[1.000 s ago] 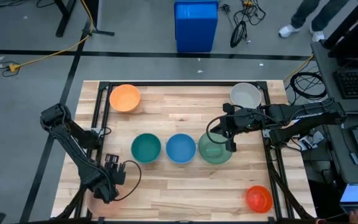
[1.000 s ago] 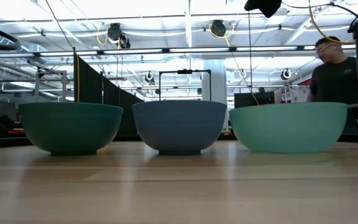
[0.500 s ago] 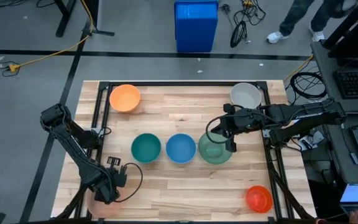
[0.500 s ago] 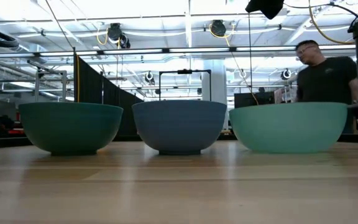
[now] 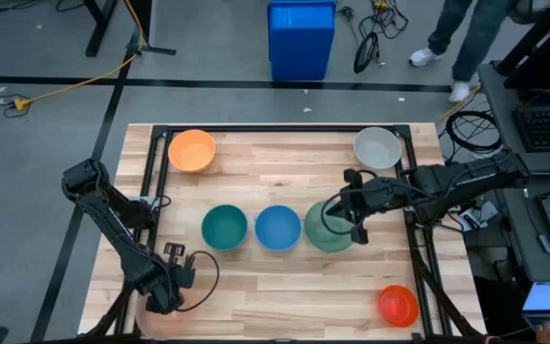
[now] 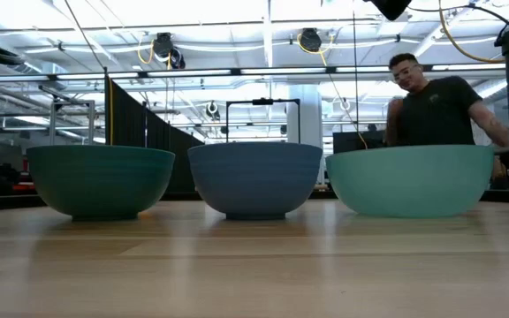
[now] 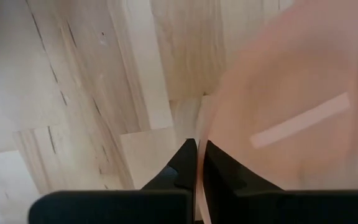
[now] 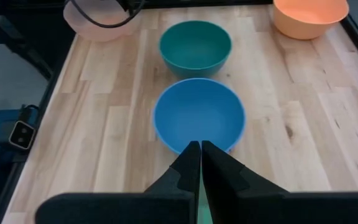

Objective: Nest bowls inside each other
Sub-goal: Stack the pink transparent bowl on top of the blue transparent bowl

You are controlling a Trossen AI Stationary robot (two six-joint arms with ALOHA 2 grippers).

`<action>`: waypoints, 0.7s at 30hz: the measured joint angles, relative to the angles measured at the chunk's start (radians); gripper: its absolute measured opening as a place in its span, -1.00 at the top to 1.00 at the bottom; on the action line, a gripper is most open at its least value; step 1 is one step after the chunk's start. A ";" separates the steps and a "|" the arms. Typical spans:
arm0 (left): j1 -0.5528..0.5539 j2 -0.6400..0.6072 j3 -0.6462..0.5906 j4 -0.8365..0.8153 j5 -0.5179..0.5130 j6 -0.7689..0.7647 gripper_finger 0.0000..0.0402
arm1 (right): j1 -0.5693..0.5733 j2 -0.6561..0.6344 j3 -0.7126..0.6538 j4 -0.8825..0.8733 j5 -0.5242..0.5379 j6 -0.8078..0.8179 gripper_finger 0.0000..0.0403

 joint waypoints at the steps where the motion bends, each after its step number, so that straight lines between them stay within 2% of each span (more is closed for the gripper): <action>1: 0.000 0.000 0.002 0.000 0.004 -0.004 1.00 | 0.004 0.000 0.000 0.000 0.000 0.000 1.00; 13: 0.000 0.000 0.074 -0.088 0.000 -0.021 1.00 | 0.053 0.000 0.000 -0.013 0.001 0.040 1.00; 21: 0.000 0.000 0.154 -0.145 -0.029 -0.018 1.00 | 0.124 0.000 0.000 -0.150 0.002 0.216 1.00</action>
